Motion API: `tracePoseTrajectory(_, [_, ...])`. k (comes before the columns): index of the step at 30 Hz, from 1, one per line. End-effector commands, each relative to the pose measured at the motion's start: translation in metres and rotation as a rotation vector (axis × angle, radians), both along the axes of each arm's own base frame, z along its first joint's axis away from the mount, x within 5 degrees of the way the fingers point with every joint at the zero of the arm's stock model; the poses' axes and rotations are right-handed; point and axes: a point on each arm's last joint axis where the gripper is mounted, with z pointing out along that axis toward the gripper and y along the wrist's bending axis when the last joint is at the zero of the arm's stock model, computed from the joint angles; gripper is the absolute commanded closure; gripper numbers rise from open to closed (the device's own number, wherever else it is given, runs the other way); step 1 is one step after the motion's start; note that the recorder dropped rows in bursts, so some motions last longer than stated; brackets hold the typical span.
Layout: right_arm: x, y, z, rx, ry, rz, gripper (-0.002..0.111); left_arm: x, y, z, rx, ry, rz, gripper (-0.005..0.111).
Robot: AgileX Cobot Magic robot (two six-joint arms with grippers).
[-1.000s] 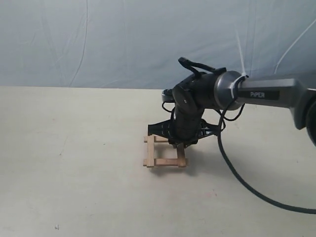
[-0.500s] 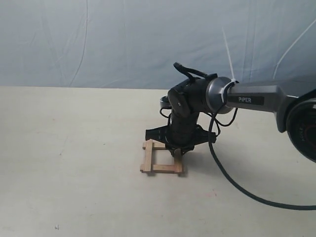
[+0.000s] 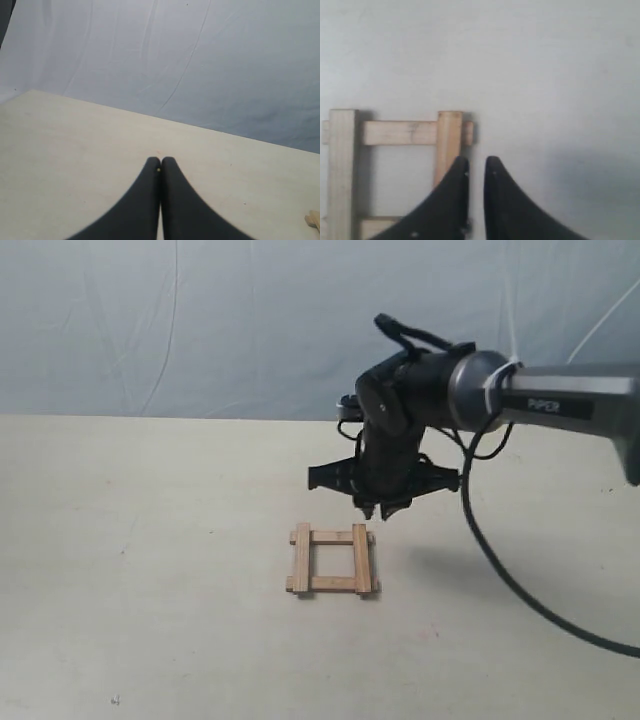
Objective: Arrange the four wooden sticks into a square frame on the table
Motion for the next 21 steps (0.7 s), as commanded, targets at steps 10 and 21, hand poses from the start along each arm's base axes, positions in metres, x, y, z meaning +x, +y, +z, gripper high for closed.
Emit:
tracePoseTrajectory(10, [-0.048, -0.157, 0.023, -0.07, 0.03, -0.078, 0.109, 0.0, 0.0, -0.001, 0.003, 0.001, -0.005, 0.107])
tracePoseTrajectory(21, [-0.171, -0.238, 0.063, -0.002, -0.403, -0.172, 0.109, 0.0, 0.0, -0.001, 0.003, 0.001, -0.005, 0.107])
